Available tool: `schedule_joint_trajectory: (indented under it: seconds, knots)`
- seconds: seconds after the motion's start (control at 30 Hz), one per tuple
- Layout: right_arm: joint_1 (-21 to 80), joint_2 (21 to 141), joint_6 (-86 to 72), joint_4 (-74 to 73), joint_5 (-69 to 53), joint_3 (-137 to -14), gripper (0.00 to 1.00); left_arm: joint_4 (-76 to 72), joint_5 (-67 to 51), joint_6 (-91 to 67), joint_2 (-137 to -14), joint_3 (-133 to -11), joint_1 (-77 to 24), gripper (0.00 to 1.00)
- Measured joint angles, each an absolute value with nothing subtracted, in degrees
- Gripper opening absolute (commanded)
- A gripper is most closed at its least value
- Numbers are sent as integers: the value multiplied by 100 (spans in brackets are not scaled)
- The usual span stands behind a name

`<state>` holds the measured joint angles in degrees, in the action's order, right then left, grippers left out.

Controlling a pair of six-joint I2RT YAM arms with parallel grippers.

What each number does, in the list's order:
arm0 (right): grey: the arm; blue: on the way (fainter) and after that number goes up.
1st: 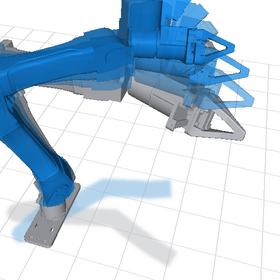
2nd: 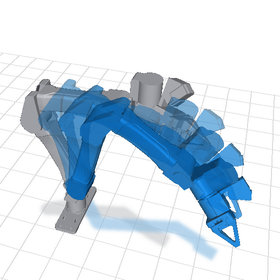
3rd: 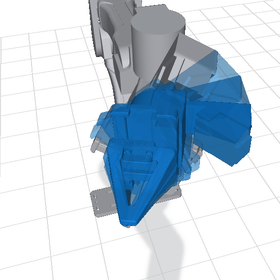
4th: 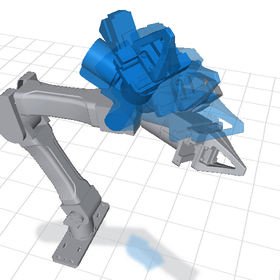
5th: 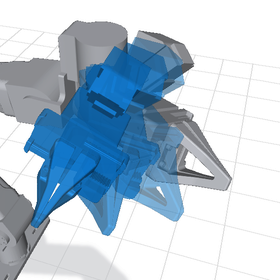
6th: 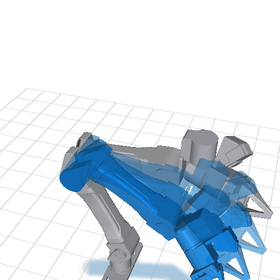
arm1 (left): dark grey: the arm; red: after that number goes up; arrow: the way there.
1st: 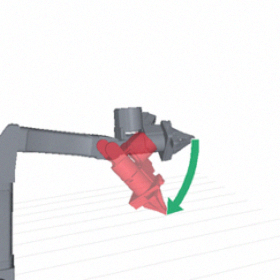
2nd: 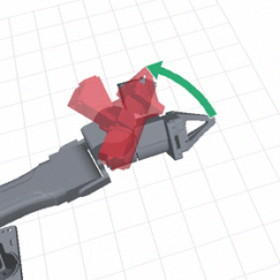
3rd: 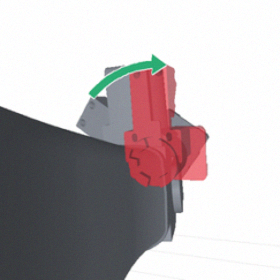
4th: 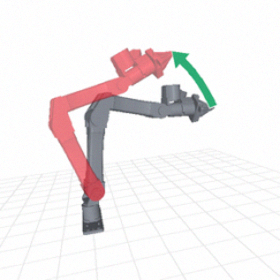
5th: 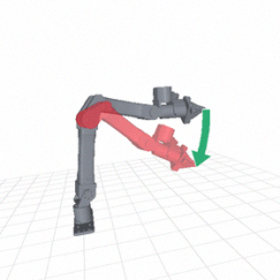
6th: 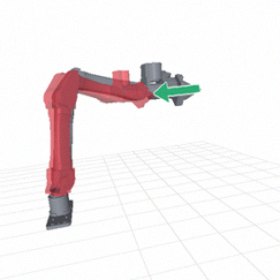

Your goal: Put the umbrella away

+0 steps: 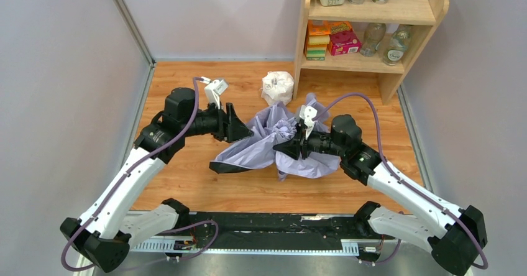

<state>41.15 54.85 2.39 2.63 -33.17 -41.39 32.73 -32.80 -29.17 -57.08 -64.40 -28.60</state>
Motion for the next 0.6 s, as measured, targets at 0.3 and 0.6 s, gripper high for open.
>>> schedule_joint_trajectory:
  seconds: [0.3, 0.6]
  knots:
    - [4228, 5900, 281, 185, -3618, -4528, 0, 1835, -3931, -3444, -6007, -6246, -3286, 6]
    - [4206, 6167, 75, 58, -3981, -4711, 0, 832, -4032, -3686, -6346, -6010, -3603, 35]
